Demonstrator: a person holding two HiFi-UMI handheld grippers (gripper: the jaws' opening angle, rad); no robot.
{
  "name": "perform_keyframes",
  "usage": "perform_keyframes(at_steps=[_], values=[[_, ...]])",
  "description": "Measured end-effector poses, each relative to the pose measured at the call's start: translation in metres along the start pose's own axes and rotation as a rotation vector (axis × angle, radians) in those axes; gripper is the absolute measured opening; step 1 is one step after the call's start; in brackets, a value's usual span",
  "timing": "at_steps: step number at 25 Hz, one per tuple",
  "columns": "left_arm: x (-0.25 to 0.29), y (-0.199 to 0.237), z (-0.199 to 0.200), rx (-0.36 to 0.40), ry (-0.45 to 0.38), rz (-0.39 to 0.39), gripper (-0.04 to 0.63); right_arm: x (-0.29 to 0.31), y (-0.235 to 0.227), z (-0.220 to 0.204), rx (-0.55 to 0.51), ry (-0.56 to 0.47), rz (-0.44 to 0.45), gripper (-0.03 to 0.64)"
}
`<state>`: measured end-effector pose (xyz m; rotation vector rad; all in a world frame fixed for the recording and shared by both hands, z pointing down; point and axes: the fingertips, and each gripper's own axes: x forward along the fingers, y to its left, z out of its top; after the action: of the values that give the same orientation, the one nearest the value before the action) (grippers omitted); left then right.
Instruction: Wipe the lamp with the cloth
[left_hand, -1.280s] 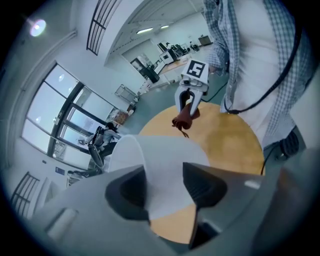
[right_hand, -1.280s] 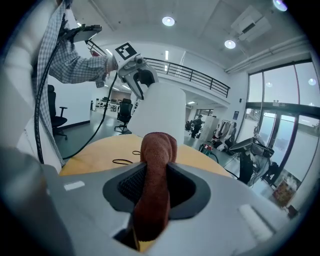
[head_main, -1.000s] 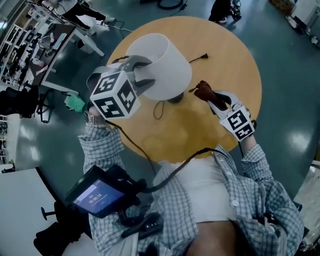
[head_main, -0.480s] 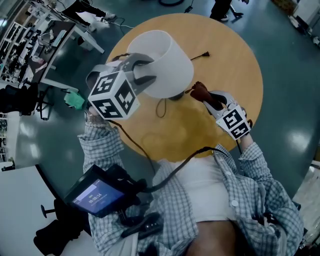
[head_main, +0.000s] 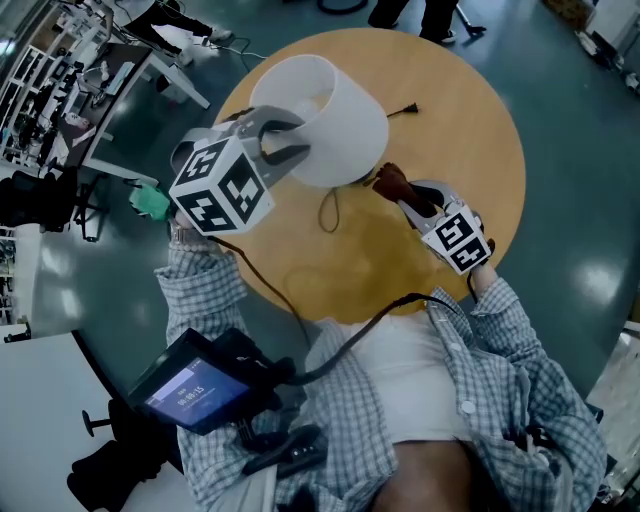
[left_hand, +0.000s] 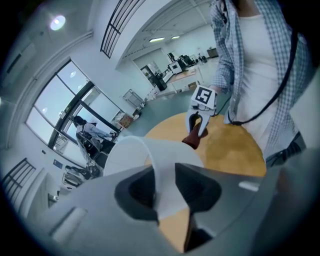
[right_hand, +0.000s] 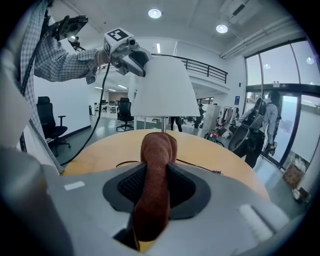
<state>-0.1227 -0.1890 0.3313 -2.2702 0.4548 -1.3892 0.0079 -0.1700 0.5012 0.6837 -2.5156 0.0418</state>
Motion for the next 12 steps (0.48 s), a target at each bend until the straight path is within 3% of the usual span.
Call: perform_keyframes(at_steps=[7,12], values=[[-0.014,0.003,0.009,0.002,-0.027,-0.021,0.110,0.020,-0.025,-0.006,0.258,-0.084,-0.043,0.109],[-0.021,0.004,0.015,0.002,-0.042,-0.014,0.110,0.046,-0.030,0.037,0.421,-0.252,0.035,0.109]])
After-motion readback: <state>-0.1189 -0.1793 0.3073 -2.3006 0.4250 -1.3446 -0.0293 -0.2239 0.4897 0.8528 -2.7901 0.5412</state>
